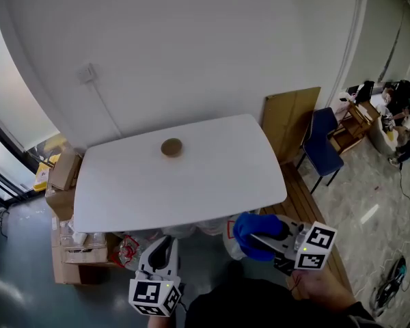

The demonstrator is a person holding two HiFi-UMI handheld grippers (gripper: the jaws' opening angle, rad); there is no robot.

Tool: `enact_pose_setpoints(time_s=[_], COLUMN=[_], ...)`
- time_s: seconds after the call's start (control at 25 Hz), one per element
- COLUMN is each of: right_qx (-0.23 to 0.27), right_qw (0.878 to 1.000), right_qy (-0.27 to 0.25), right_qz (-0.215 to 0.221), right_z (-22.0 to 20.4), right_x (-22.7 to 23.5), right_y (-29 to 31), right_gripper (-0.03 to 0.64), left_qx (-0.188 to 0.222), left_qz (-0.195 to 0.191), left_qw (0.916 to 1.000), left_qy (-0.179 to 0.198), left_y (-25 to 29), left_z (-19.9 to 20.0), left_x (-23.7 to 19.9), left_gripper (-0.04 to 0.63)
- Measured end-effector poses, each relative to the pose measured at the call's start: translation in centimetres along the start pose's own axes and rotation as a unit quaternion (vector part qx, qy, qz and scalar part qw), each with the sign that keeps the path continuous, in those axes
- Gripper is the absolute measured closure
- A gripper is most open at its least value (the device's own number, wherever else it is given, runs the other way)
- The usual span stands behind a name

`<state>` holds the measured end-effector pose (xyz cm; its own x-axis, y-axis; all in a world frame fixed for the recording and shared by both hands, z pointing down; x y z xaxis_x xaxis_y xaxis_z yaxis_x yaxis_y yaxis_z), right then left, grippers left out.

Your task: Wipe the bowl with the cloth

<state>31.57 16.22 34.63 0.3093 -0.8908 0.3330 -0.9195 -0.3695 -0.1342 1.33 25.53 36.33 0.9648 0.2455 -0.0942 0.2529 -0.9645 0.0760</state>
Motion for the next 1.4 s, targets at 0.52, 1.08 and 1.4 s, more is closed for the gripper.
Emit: enact_pose_setpoints(time_s=[0.52, 1.08, 1.4], right_qx=[-0.036, -0.026, -0.016], right_qw=[0.999, 0.999, 0.999], right_qy=[0.031, 0.018, 0.027], right_qz=[0.027, -0.008, -0.034], right_z=[-0.4, -0.8, -2.5], right_x=[6.6, 9.7, 9.5], right_y=[4.7, 21.3, 30.2], right_gripper=[0.535, 0.535, 0.535], left_qx=[-0.009, -0.016, -0.016], left_qz=[0.042, -0.011, -0.055], left_qw=[0.999, 0.9998, 0.9984], left_qy=[-0.012, -0.009, -0.004], left_y=[4.9, 11.4, 14.0], left_z=[-0.6, 1.1, 2.2], left_x=[-3.0, -19.6, -28.3], left_gripper=[0.543, 0.543, 0.543])
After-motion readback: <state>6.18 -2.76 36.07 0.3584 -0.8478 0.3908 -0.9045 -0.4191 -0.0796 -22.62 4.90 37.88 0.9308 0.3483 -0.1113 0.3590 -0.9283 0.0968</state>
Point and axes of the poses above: the fingertips, and each gripper's own axes: y forward along the fingers, x to its right, z out of its top, the point moved 10 cm from there along -y, backward along the fingers, and after that the axes turned 11 degrees about x, right-handed, at the moved point
